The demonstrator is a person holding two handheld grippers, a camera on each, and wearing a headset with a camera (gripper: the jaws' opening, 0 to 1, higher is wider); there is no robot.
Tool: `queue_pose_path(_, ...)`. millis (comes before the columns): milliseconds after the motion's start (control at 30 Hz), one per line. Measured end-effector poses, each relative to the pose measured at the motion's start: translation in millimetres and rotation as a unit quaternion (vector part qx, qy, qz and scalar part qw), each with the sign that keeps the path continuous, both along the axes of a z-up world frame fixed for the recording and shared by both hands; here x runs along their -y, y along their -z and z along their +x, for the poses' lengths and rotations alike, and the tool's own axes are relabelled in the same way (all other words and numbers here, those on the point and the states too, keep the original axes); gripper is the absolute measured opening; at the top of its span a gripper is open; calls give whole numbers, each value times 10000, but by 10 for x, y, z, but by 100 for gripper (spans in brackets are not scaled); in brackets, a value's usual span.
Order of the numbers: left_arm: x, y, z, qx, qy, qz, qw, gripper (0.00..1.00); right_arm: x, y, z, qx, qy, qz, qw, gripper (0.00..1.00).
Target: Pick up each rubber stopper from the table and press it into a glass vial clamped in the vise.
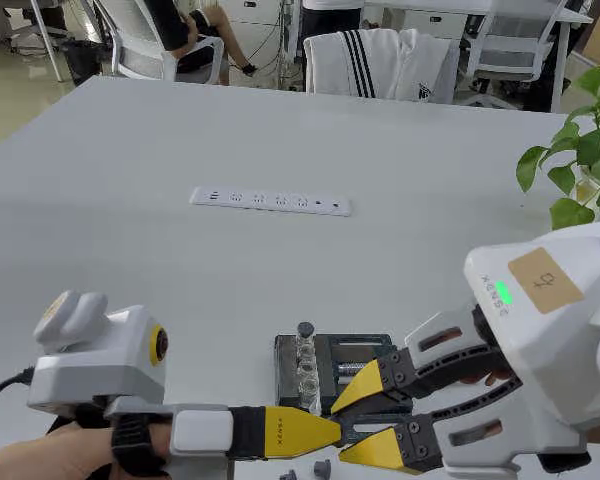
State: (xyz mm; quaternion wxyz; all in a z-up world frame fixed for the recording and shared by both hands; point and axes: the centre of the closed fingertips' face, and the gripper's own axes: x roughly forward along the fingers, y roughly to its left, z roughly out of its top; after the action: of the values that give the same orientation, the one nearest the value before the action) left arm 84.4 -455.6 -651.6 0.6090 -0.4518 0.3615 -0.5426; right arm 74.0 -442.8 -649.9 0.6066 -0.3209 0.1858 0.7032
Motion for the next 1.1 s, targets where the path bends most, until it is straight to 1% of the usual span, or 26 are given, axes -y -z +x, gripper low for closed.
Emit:
queue_pose_path(67, 1, -8, 0, 2, -9, -10, 10000, 9, -2, -5, -2, -78, 45, 13, 10000, 8)
queue_pose_path(133, 7, -7, -5, 13, 0, 1, 10000, 9, -3, -2, -2, -53, 28, 2, 10000, 8)
queue_pose_path(333, 14, -11, -23, 3, 21, -7, 10000, 9, -4, -7, -18, -83, 13, 7, 10000, 8)
queue_pose_path(433, 7, -21, -15, -6, -12, -28, 10000, 9, -8, -18, -11, -40, 19, 20, 10000, 8)
queue_pose_path(567, 3, -13, -19, -5, 3, 2, 10000, 9, -9, -12, -25, -66, -2, -23, 10000, 8)
queue_pose_path(667, -4, -8, -11, 14, -10, 11, 10000, 8, -21, -25, -25, -84, -1, 3, 10000, 8)
queue_pose_path(700, -4, -10, -14, -3, 4, 3, 10000, 8, -20, -24, -30, -96, -11, -1, 10000, 8)
queue_pose_path(733, -7, -15, -16, 32, 1, -18, 10000, 8, -22, -29, -33, -113, -17, 8, 9999, 8)
queue_pose_path(800, -20, -12, -1, -17, -23, -37, 10000, 8, -24, -34, -26, -97, -22, 7, 10000, 8)
queue_pose_path(900, -18, 8, -3, 25, 3, 20, 10000, 8, -18, -18, -33, -78, -67, -31, 9999, 8)
queue_pose_path(1100, -26, 11, -11, 30, 29, -3, 10000, 8, -14, -18, -48, -186, -53, -6, 9998, 7)
